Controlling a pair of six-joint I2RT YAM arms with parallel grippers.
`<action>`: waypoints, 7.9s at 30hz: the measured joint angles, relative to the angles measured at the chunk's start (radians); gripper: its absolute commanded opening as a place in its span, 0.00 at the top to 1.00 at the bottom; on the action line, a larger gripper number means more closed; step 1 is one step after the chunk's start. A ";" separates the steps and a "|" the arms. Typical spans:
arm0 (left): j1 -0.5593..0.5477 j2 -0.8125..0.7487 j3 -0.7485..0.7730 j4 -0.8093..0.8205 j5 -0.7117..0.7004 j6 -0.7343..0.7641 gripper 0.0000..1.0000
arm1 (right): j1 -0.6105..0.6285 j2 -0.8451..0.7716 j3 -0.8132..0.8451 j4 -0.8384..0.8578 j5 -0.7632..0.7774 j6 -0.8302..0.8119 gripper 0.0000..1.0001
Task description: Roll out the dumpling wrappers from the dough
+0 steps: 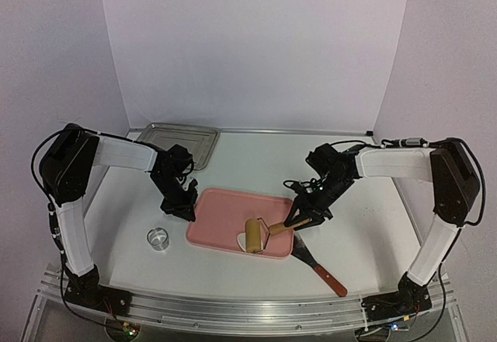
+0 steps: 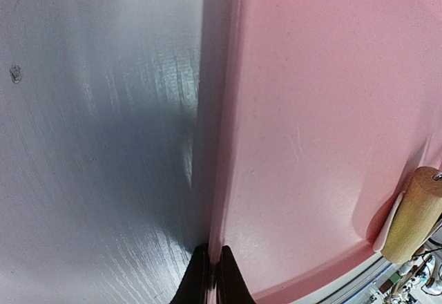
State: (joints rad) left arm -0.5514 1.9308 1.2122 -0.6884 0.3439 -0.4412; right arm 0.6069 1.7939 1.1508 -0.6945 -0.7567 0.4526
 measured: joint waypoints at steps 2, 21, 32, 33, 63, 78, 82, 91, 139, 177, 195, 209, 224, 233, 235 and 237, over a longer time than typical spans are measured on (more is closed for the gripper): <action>0.000 -0.002 -0.003 0.003 0.000 0.000 1.00 | -0.008 -0.012 -0.012 -0.002 0.000 -0.001 1.00; 0.000 -0.016 -0.023 0.022 -0.002 -0.002 1.00 | -0.034 -0.036 -0.019 -0.062 0.014 -0.007 1.00; 0.000 -0.021 -0.031 0.028 -0.002 -0.004 1.00 | -0.046 -0.038 -0.014 -0.098 0.019 -0.007 1.00; 0.000 -0.021 -0.031 0.028 -0.002 -0.004 1.00 | -0.047 -0.040 -0.013 -0.103 0.021 -0.007 1.00; 0.011 0.000 0.098 -0.034 -0.058 0.017 0.99 | -0.035 0.087 0.420 -0.510 0.269 -0.040 1.00; 0.030 0.069 0.260 -0.052 -0.090 0.019 0.47 | -0.045 0.122 0.650 -0.445 0.219 0.055 1.00; 0.034 0.067 0.260 -0.069 -0.106 0.009 0.37 | -0.076 0.122 0.678 -0.429 0.223 0.073 1.00; 0.083 -0.067 0.217 -0.073 -0.119 -0.058 0.28 | -0.281 0.112 0.625 -0.330 0.259 0.096 1.00; 0.336 -0.558 -0.342 -0.124 -0.069 -0.285 0.22 | -0.525 0.074 0.112 0.111 0.531 -0.053 0.04; 0.186 -0.516 -0.466 -0.007 -0.060 -0.321 0.71 | -0.525 -0.236 -0.052 0.364 0.217 0.081 0.10; 0.153 -0.616 -0.489 -0.026 -0.093 -0.345 0.63 | -0.525 -0.237 -0.074 0.387 0.163 0.094 0.10; 0.151 -0.607 -0.528 -0.045 -0.055 -0.322 0.75 | -0.525 -0.237 -0.090 0.388 0.149 0.095 0.10; 0.149 -0.548 -0.525 -0.036 -0.065 -0.315 1.00 | -0.525 -0.237 -0.092 0.388 0.132 0.094 0.12; 0.110 -0.520 -0.434 -0.039 -0.087 -0.325 1.00 | -0.512 -0.245 -0.033 0.313 0.102 0.103 0.15; 0.089 -0.518 -0.385 -0.047 -0.096 -0.339 1.00 | -0.487 -0.244 0.017 0.271 0.111 0.092 0.16; 0.057 -0.500 -0.315 -0.055 -0.109 -0.354 1.00 | -0.439 -0.237 0.077 0.229 0.126 0.077 0.20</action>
State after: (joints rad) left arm -0.4948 1.4306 0.8971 -0.7436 0.2349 -0.7955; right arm 0.1683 1.5569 1.2278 -0.4658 -0.6304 0.5297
